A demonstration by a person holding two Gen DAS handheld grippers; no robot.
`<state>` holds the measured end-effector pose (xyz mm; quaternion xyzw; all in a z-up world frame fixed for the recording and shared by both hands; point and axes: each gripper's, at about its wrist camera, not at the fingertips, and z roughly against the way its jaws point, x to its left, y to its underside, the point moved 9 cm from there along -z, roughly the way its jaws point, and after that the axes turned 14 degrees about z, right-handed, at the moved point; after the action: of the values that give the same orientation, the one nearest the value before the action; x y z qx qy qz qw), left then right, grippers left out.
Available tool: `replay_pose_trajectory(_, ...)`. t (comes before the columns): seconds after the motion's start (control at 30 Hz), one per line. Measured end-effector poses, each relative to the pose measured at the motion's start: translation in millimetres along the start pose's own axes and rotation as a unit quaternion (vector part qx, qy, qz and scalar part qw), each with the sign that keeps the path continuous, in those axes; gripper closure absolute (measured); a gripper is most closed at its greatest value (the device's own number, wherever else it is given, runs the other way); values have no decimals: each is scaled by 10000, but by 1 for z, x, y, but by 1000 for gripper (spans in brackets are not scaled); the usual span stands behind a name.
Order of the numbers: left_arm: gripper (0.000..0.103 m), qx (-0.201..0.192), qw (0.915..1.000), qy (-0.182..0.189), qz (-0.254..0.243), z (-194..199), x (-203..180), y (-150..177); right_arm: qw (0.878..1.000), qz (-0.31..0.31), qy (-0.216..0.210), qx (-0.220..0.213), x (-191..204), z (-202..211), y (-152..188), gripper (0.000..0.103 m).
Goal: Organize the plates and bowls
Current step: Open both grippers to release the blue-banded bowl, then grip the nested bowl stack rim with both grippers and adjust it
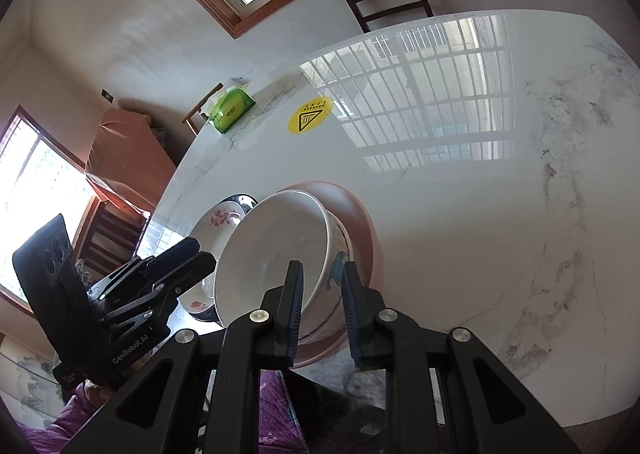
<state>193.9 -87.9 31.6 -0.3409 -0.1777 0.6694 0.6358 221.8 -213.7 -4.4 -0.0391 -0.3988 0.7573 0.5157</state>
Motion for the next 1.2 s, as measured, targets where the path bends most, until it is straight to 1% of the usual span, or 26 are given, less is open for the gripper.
replay_pose_trajectory(0.13,65,-300,9994,-174,-80,6,6,1,9994,-52,130,-316,-7,2,7,72)
replay_pose_trajectory(0.17,63,-380,9989,-232,-118,8,7,1,9990,-92,140,-409,-9,4,10,71)
replay_pose_trajectory(0.2,59,-440,9985,-298,-140,10,9,3,9984,-156,130,-526,-11,5,11,68)
replay_pose_trajectory(0.23,56,-481,9983,-319,-99,12,12,4,9979,-200,134,-608,-13,6,13,67)
replay_pose_trajectory(0.27,53,-505,9984,-260,-3,14,14,5,9973,-217,170,-678,-14,7,14,64)
replay_pose_trajectory(0.33,51,-505,9984,-76,252,18,22,7,9954,-219,398,-849,-18,12,16,62)
replay_pose_trajectory(0.43,50,-472,9981,-143,369,18,35,11,9915,-54,789,-1032,-21,20,15,60)
replay_pose_trajectory(0.5,50,-437,9982,-134,390,17,39,16,9901,-16,883,-1093,-21,23,17,59)
replay_pose_trajectory(0.63,50,-222,9986,102,461,13,41,30,9901,37,890,-1084,-20,24,22,59)
replay_pose_trajectory(0.7,50,-22,9978,361,550,10,40,36,9908,25,851,-1048,-21,21,25,59)
replay_pose_trajectory(0.8,50,349,9925,814,842,5,39,41,9932,-137,720,-908,-24,12,32,60)
replay_pose_trajectory(0.9,50,712,9862,1016,1099,-4,42,41,9951,-316,521,-777,-26,5,37,60)
replay_pose_trajectory(0.97,50,926,9832,1034,1188,-10,45,40,9955,-379,502,-702,-28,3,35,61)
replay_pose_trajectory(1.0,50,1033,9826,994,1183,-14,45,39,9958,-357,581,-610,-29,2,34,62)
replay_pose_trajectory(1.07,43,1200,9815,952,1150,-19,44,37,9959,-329,686,-486,-30,1,32,62)
replay_pose_trajectory(1.2,41,1438,9805,887,1002,-26,37,34,9957,-32,909,-175,-27,-4,26,62)
